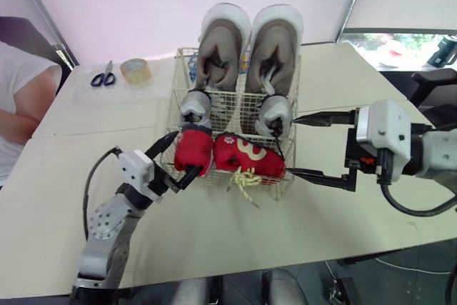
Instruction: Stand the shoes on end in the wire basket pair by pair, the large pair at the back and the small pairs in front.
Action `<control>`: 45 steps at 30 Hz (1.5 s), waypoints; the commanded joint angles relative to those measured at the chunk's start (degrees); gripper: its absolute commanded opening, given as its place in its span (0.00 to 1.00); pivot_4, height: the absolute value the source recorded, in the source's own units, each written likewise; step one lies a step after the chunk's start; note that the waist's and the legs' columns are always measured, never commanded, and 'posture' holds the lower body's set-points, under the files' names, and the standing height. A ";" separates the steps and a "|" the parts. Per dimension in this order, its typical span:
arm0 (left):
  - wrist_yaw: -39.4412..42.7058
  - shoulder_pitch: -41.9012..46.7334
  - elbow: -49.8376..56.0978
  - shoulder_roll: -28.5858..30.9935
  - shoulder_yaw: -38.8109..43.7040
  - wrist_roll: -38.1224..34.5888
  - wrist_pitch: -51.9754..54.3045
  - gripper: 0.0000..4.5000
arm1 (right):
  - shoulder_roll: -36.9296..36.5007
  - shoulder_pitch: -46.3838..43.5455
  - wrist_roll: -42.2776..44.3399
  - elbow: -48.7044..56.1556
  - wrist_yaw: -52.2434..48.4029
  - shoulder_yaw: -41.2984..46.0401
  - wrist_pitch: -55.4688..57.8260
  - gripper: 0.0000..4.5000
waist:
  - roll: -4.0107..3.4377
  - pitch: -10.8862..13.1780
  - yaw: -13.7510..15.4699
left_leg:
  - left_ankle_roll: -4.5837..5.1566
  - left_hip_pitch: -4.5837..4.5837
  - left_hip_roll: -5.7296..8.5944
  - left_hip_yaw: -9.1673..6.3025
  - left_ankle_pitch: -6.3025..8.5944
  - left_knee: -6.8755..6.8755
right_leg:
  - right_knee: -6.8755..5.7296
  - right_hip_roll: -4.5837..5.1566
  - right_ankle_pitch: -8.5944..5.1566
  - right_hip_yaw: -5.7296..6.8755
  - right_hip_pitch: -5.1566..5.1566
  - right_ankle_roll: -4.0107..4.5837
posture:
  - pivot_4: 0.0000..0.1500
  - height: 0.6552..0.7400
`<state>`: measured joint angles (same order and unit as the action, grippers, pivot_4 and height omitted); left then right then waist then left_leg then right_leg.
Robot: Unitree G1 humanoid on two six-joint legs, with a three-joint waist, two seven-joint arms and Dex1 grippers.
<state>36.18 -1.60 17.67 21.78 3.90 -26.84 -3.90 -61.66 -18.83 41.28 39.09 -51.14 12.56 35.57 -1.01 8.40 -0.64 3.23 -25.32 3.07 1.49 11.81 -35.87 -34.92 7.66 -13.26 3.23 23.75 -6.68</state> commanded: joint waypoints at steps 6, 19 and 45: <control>5.63 -2.65 2.79 7.12 7.46 -12.67 11.73 0.99 | 2.76 -2.05 -5.88 -2.24 -2.07 -5.16 -6.49 1.00 | 0.43 0.47 0.05 | -0.13 -0.09 -0.01 0.06 0.07 -0.02 | 0.07 0.03 0.02 0.02 0.42 0.03 | 1.00 1.00; 22.12 -9.64 5.28 24.27 18.23 -30.43 31.48 0.99 | 5.23 -5.46 -7.88 -4.48 -4.72 -6.69 -10.20 1.00 | 0.77 0.97 -0.08 | -0.07 -0.44 -0.01 0.16 0.26 -0.02 | 0.73 0.03 0.31 0.11 0.51 0.42 | 1.00 1.00; 35.69 25.44 -7.71 41.82 8.21 -22.58 48.22 0.99 | -6.60 4.27 18.14 -3.05 -9.37 20.10 14.37 1.00 | 0.86 1.32 1.38 | -0.24 -0.41 -0.05 0.34 0.29 0.31 | 0.81 0.08 0.34 0.09 0.66 0.46 | 1.00 1.00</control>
<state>72.04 22.26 9.52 62.37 11.74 -49.97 43.87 -66.80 -14.38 56.68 36.01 -60.11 28.97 48.57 -0.15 9.72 0.74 2.99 -25.72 3.02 1.83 12.10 -35.58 -34.11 7.74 -12.92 3.32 24.40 -6.23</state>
